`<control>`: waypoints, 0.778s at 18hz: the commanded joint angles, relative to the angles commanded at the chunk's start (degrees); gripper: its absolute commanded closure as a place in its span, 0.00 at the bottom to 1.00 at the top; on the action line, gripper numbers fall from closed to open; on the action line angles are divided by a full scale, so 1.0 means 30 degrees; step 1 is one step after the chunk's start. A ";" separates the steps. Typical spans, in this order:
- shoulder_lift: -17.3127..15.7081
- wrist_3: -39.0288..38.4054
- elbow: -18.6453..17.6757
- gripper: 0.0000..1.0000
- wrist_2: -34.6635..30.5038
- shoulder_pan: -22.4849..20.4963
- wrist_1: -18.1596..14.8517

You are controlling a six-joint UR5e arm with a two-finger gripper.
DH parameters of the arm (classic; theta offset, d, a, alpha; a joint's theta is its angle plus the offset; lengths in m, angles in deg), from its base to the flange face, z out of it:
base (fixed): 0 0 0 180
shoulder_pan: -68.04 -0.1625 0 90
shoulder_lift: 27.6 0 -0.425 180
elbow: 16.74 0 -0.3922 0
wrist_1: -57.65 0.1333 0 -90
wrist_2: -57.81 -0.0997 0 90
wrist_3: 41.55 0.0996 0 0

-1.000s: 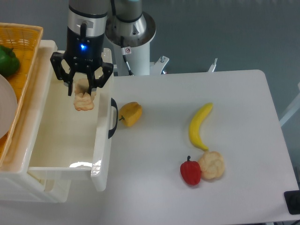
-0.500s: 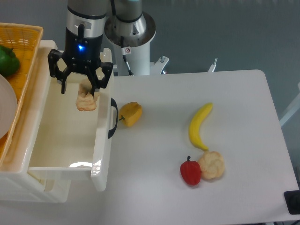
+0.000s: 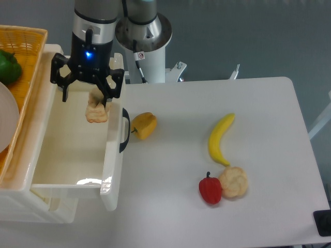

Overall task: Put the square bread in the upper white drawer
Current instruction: 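Lower the bread into the drawer above its floor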

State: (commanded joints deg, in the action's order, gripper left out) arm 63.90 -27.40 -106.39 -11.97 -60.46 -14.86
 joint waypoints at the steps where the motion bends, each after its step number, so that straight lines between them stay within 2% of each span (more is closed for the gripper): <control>1: 0.0087 0.0000 0.0000 0.04 0.0116 0.0000 0.0000; 14: 0.0381 -0.0029 0.0000 0.01 0.0821 0.0000 -0.0059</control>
State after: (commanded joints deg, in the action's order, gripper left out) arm 65.04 -27.48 -106.39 -9.51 -60.46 -15.04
